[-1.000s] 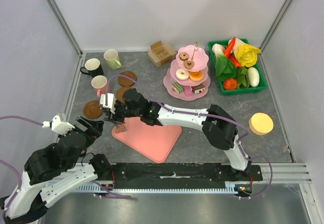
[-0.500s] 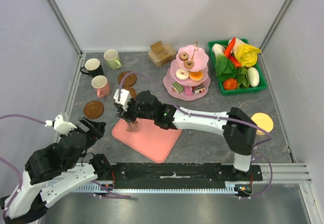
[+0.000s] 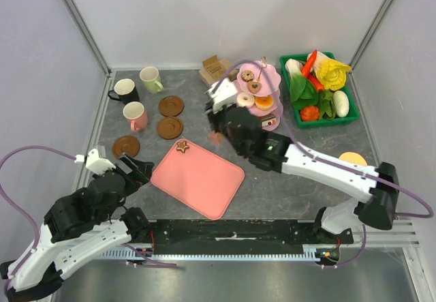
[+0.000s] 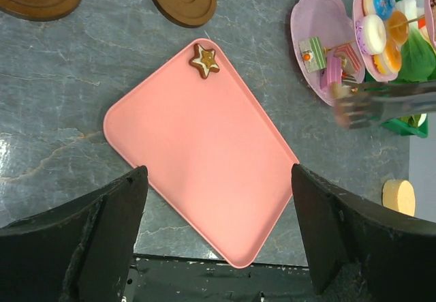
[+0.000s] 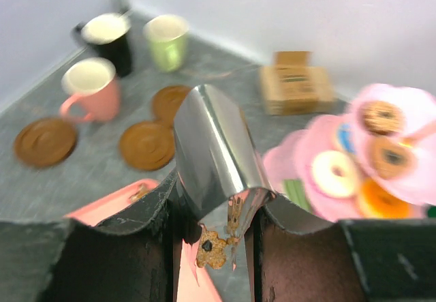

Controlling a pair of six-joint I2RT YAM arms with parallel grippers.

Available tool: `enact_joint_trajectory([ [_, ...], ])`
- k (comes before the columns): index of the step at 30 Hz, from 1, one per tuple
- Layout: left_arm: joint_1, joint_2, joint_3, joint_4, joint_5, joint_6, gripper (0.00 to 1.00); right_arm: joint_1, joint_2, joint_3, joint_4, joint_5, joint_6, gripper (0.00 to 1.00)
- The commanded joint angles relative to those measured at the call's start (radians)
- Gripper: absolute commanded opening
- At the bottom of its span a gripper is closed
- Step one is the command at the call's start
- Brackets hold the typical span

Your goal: Serve the afternoon tea

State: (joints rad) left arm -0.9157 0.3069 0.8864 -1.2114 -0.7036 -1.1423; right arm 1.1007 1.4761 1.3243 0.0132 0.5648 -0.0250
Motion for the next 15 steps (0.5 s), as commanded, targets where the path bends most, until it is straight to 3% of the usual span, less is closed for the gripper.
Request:
enact_joint_trajectory([
  [1,0.001,0.029,-0.023,0.091,0.012,0.05,0.91,-0.117,-0.131,0.058,-0.047,0.24,0.112,0.33],
  [6,0.001,0.063,-0.041,0.153,0.05,0.075,0.92,-0.235,-0.2,0.076,-0.064,0.348,0.105,0.33],
  [15,0.001,0.133,-0.06,0.24,0.075,0.101,0.92,-0.456,-0.099,0.225,-0.05,0.267,0.011,0.33],
])
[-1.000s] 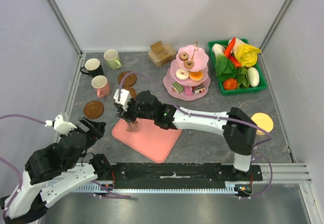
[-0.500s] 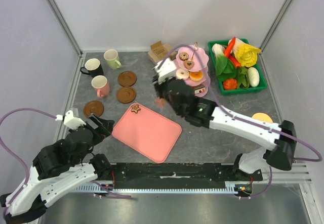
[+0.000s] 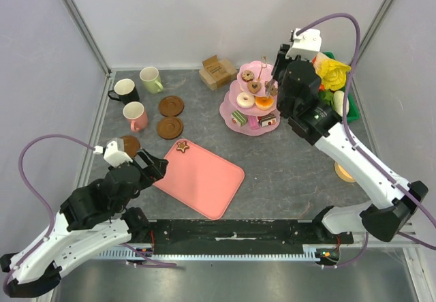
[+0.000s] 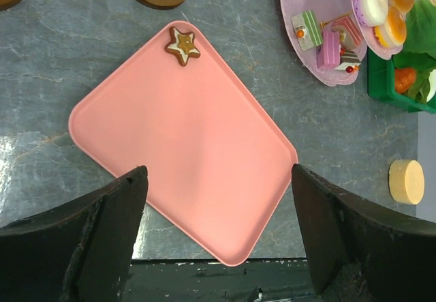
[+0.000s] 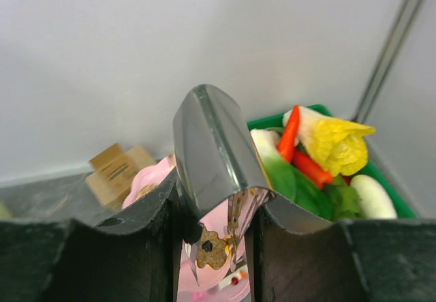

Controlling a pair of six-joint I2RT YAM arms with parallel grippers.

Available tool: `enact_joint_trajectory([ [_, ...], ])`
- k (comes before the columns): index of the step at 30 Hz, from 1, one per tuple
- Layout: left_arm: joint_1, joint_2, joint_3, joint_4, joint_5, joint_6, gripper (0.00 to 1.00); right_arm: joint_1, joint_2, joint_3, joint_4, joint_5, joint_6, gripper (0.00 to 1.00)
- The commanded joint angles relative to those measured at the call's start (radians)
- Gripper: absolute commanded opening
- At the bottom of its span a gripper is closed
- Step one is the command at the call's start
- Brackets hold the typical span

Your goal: Serve the afternoon tea

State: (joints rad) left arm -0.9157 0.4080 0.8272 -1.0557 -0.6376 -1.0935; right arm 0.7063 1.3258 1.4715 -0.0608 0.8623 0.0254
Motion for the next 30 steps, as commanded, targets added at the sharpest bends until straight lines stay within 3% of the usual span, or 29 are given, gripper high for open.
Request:
enact_joint_trajectory([
  [1,0.001,0.038,0.001,0.091,0.009,0.056,0.92,-0.08,0.068,0.094,0.026,-0.057,-0.042,0.33],
  [4,0.001,0.052,0.006,0.095,0.009,0.06,0.92,-0.129,0.119,0.127,0.052,-0.135,-0.047,0.33],
  [15,0.001,0.064,0.001,0.105,0.001,0.061,0.92,-0.177,0.219,0.193,0.111,-0.178,-0.048,0.36],
  [20,0.001,0.072,0.001,0.105,0.003,0.064,0.92,-0.183,0.243,0.21,0.113,-0.181,-0.045,0.43],
  [25,0.0,0.071,0.003,0.105,0.001,0.07,0.92,-0.183,0.234,0.205,0.102,-0.193,-0.036,0.57],
  [30,0.001,0.071,0.004,0.105,0.003,0.072,0.92,-0.183,0.21,0.201,0.099,-0.186,-0.036,0.59],
])
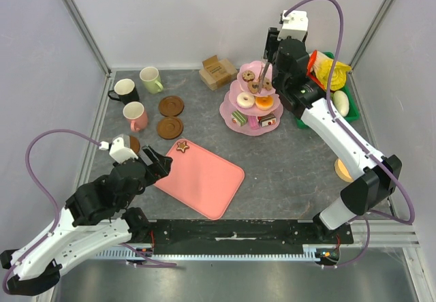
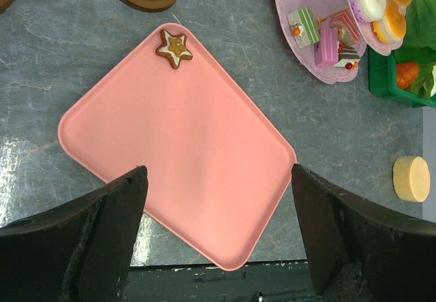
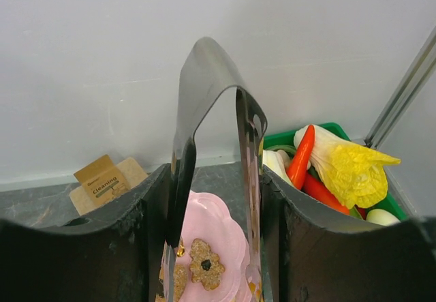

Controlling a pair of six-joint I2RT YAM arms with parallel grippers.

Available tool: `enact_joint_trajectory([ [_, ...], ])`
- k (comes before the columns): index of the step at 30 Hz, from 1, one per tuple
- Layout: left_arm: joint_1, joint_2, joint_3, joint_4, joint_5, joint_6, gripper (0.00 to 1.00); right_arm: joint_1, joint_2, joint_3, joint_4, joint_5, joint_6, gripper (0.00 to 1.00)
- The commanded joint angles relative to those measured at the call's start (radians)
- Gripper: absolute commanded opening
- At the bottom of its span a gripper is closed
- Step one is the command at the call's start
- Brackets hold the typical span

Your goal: Serve the afternoon tea

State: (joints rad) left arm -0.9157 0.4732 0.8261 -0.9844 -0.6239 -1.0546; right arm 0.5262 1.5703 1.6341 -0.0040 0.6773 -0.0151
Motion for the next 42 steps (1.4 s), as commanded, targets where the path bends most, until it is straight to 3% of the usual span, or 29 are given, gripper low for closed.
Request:
enact_joint_trajectory([
  [1,0.001,0.005,0.005,0.033,-0.011,0.033,0.92,-0.005,-0.044,0.035,0.042,-0.001,0.003,0.59],
  [8,0.001,0.004,-0.001,0.03,0.001,0.034,0.92,-0.005,-0.157,-0.002,0.027,-0.008,-0.006,0.57],
  [13,0.001,-0.002,-0.008,0.032,0.021,0.024,0.93,0.004,-0.279,-0.086,-0.048,-0.224,0.081,0.56],
  [16,0.001,-0.002,-0.013,0.033,0.047,0.027,0.93,0.082,-0.337,-0.19,-0.005,-0.304,0.104,0.55],
  [21,0.001,-0.021,-0.031,-0.003,0.061,-0.007,0.93,0.328,-0.342,-0.342,0.188,-0.19,0.086,0.55],
  [30,0.001,-0.058,-0.012,-0.114,0.036,-0.053,0.92,0.583,-0.098,-0.458,0.59,0.024,0.024,0.55],
  [42,0.003,-0.087,-0.038,-0.157,0.026,-0.068,0.93,0.692,0.305,-0.277,0.736,0.11,-0.06,0.55],
])
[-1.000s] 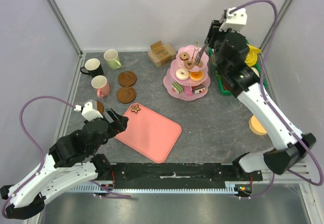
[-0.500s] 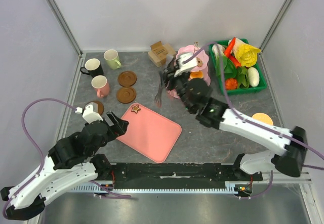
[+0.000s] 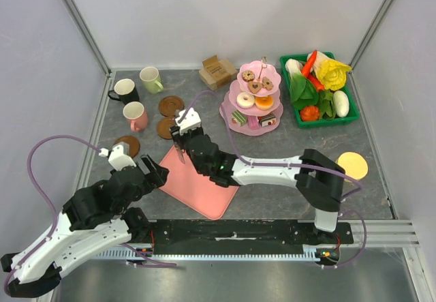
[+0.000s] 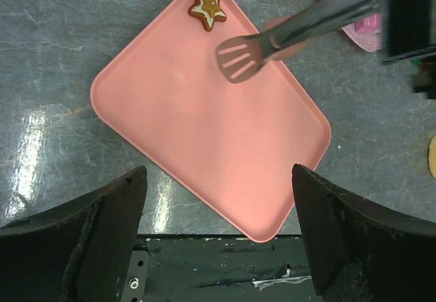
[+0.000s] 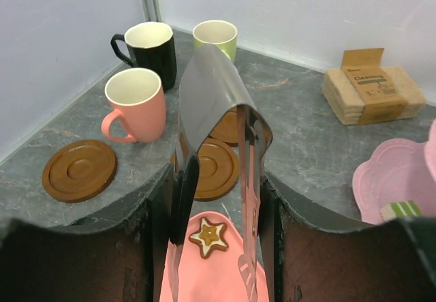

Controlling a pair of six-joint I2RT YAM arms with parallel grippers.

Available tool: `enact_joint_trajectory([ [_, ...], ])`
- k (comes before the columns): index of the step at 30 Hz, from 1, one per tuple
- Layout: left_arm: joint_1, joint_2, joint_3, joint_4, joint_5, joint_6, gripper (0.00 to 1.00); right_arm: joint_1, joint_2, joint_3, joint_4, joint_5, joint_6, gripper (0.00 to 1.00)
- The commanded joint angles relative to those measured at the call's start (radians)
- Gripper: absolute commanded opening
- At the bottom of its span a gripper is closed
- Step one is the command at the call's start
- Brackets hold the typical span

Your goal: Serve the afternoon tea

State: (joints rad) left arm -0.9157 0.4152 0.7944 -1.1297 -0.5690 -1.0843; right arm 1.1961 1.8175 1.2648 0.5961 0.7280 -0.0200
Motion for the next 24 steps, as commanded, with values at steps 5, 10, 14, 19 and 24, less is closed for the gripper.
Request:
enact_joint_trajectory([
  [5,0.001,-0.064,-0.009,-0.013,-0.038,-0.039,0.93,0.023,0.161,0.154,0.171,0.119,-0.109,0.56],
  [10,0.003,-0.073,-0.011,-0.008,-0.034,-0.034,0.93,0.022,0.223,0.203,0.15,0.119,-0.086,0.57],
  [14,0.001,-0.073,-0.015,-0.002,-0.028,-0.032,0.93,0.013,0.267,0.248,0.133,0.119,-0.092,0.57],
  [19,0.001,-0.081,-0.021,0.016,-0.012,-0.009,0.93,-0.004,0.298,0.275,0.087,0.103,-0.067,0.57],
  [24,0.001,-0.093,-0.026,0.028,-0.008,-0.005,0.93,-0.015,0.313,0.277,0.082,0.106,-0.08,0.57],
])
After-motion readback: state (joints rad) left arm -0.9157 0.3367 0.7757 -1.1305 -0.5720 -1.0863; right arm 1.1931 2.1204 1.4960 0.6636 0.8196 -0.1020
